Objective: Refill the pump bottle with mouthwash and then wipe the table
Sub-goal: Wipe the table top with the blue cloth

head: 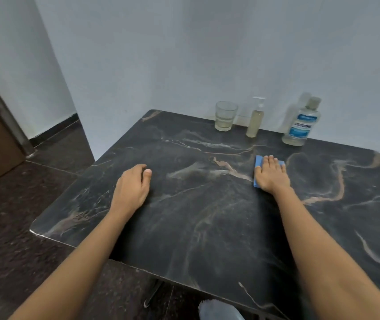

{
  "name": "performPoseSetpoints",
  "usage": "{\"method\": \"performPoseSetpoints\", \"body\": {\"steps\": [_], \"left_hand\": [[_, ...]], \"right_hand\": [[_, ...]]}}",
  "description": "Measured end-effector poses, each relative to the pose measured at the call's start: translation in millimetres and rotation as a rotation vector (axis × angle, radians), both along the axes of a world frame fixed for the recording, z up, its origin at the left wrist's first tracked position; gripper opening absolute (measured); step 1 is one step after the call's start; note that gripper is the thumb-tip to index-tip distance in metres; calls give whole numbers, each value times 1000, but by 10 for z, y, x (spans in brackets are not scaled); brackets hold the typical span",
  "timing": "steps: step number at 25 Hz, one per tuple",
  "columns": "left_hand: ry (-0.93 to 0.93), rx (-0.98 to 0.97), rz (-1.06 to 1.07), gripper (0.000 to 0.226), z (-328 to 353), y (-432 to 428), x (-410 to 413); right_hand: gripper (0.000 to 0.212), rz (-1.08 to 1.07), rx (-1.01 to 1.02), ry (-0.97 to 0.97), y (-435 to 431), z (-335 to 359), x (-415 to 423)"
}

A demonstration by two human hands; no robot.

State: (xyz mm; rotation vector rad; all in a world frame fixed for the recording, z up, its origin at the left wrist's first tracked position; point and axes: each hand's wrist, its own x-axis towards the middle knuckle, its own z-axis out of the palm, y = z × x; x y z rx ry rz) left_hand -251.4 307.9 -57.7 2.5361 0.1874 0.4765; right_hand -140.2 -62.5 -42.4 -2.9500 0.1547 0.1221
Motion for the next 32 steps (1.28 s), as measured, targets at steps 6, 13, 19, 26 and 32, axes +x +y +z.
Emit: {"method": "performPoseSetpoints", "body": {"steps": [6, 13, 19, 26, 32], "left_hand": [[-58, -99, -13, 44, -72, 12, 25], [-122, -459, 193, 37, 147, 229, -229], [-202, -392, 363, 37, 139, 805, -844], [-244, -625, 519, 39, 131, 935, -1364], [-275, -531, 457, 37, 35, 605, -1597]], "right_hand": [[60, 203, -25, -40, 987, -43, 594], [59, 594, -8, -86, 2770, -38, 371], [58, 959, 43, -50, 3700, -53, -585], [56, 1220, 6, -16, 3866, -34, -1671], [50, 1269, -60, -10, 3129, 6, -2056]]}}
